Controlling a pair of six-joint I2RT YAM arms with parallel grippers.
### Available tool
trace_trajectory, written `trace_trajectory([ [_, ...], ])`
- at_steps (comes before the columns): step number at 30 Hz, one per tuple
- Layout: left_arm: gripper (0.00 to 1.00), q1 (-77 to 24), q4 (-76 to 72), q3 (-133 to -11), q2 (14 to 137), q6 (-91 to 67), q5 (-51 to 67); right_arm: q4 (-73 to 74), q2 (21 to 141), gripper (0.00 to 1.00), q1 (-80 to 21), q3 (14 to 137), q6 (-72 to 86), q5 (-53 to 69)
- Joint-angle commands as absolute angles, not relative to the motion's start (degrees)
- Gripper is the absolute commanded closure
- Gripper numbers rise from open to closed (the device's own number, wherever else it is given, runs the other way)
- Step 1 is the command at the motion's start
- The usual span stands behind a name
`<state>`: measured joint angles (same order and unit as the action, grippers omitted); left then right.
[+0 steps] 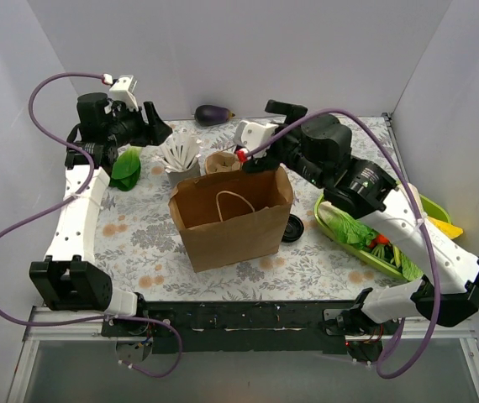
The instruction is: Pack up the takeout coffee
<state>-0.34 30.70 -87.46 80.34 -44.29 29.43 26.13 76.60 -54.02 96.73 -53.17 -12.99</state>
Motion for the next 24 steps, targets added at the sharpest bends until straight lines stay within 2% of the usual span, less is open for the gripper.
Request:
trace_trajectory([
  [1, 0.43, -0.1, 30.0, -86.6, 80.9, -42.5, 22.5, 18.1, 75.3, 0.02, -50.0, 96.8, -46.7, -18.5],
  [5, 0.51, 2.8, 31.5, -89.0, 86.1, -41.7, 22.8, 21.7, 76.6, 0.04, -43.7, 98.9, -36.1, -10.7],
  [8, 0.58, 3.3, 34.4, -93.2, 88.9, -38.1, 22.0, 20.4, 76.5, 0.05, -41.2, 94.8, -32.4, -5.7],
  [17, 0.57, 4.7, 41.0, -99.7, 96.0, -33.3, 25.3, 16.2, 74.9, 0.05, -40.1, 87.7, -31.4, -3.2],
  [24, 0.57, 4.7, 40.4, -100.6, 99.4, -34.0, 27.9, 16.4, 76.1, 0.06, -39.3, 88.4, -31.5, -3.0],
])
